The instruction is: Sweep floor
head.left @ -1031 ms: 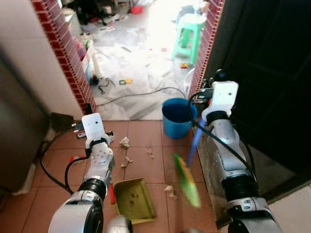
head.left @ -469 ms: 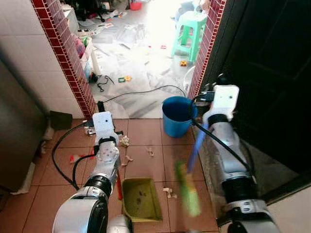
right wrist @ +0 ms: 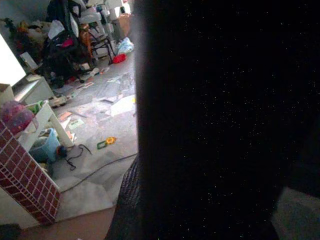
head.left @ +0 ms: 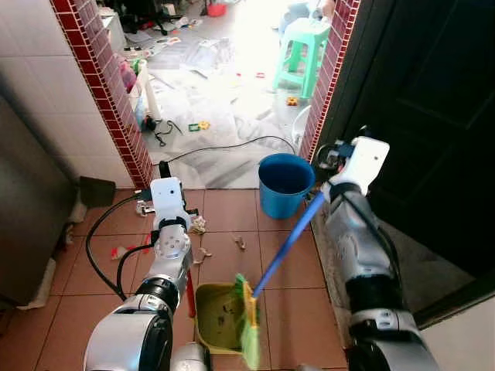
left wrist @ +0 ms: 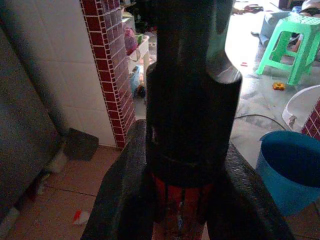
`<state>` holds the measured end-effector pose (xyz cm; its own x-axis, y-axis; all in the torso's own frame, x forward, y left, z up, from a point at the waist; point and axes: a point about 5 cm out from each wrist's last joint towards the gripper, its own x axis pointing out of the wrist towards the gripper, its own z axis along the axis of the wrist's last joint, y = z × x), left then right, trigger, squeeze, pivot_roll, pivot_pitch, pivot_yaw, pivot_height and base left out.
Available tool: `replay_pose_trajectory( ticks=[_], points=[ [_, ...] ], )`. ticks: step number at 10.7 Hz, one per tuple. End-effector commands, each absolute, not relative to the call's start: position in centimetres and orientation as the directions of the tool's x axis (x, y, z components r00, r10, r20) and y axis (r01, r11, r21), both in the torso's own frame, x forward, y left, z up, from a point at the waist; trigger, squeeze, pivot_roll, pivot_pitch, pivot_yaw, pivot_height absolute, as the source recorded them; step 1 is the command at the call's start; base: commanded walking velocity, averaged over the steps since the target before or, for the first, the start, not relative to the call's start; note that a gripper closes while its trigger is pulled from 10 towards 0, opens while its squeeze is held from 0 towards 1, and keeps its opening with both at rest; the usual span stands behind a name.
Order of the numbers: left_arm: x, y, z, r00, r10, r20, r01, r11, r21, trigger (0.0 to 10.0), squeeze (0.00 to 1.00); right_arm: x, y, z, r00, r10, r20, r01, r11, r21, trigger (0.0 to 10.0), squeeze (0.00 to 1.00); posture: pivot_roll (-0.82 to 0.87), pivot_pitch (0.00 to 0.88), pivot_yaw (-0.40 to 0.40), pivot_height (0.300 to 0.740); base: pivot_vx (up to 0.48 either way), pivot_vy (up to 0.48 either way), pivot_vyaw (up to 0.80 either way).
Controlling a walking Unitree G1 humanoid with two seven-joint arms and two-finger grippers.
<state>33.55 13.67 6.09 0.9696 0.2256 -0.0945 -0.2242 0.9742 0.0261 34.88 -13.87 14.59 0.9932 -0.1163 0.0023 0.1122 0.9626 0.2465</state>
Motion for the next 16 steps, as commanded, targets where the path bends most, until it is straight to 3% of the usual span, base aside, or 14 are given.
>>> replay_pose_trajectory(
  ticks=[1, 3, 5, 6, 9, 10, 12, 16],
  points=[
    [33.9, 13.4, 6.3, 0.973, 0.206, -0.103, -0.204, 0.978, 0.034, 10.0, 0.00, 35.4, -13.2, 16.6, 0.994, -0.100, 0.045, 0.081, 0.945, 0.318, 10.0, 0.00, -0.12, 0.000, 0.026, 0.740, 0.000, 0.000, 0.00],
    [33.9, 13.4, 6.3, 0.974, 0.201, -0.105, -0.199, 0.979, 0.038, 10.0, 0.00, 35.9, -11.9, 18.8, 0.996, -0.013, 0.088, -0.017, 0.944, 0.330, 10.0, 0.00, -0.12, 0.000, 0.030, 0.740, 0.000, 0.000, 0.00],
    [34.0, 13.4, 6.3, 0.974, 0.200, -0.108, -0.196, 0.980, 0.042, 10.0, 0.00, 36.0, -10.4, 21.5, 0.965, 0.186, 0.186, -0.229, 0.940, 0.252, 10.0, 0.00, -0.12, 0.000, 0.032, 0.740, 0.000, 0.000, 0.00],
    [33.9, 13.6, 6.3, 0.967, 0.229, -0.111, -0.224, 0.973, 0.051, 10.0, 0.00, 36.1, -12.2, 24.1, 0.933, 0.175, 0.315, -0.218, 0.970, 0.105, 10.0, 0.00, -0.11, 0.000, 0.029, 0.740, 0.000, 0.000, 0.00],
    [34.0, 13.9, 6.6, 0.971, 0.222, -0.093, -0.222, 0.975, 0.004, 10.0, 0.00, 35.9, -16.8, 26.3, 0.894, 0.073, 0.441, -0.084, 0.996, 0.004, 10.0, 0.00, -0.12, 0.000, 0.027, 0.740, 0.000, 0.000, 0.00],
    [34.1, 14.1, 6.7, 0.977, 0.194, -0.089, -0.195, 0.981, 0.005, 10.0, 0.00, 35.7, -17.8, 25.5, 0.904, 0.039, 0.425, -0.039, 0.999, -0.010, 10.0, 0.00, -0.12, 0.000, 0.024, 0.740, 0.000, 0.000, 0.00],
    [34.3, 15.4, 7.6, 0.965, 0.258, -0.037, -0.260, 0.965, -0.042, 10.0, 0.00, 34.3, -18.8, 21.4, 0.942, 0.000, 0.335, 0.018, 0.999, -0.050, 10.0, 0.00, -0.11, 0.000, 0.025, 0.740, 0.000, 0.000, 0.00],
    [33.8, 17.3, 10.6, 0.950, 0.275, 0.149, -0.259, 0.959, -0.118, 10.0, 0.00, 32.0, -17.1, 17.3, 0.967, 0.010, 0.256, 0.005, 0.998, -0.057, 10.0, 0.00, -0.09, 0.000, 0.042, 0.740, 0.000, 0.000, 0.00]
  ],
)
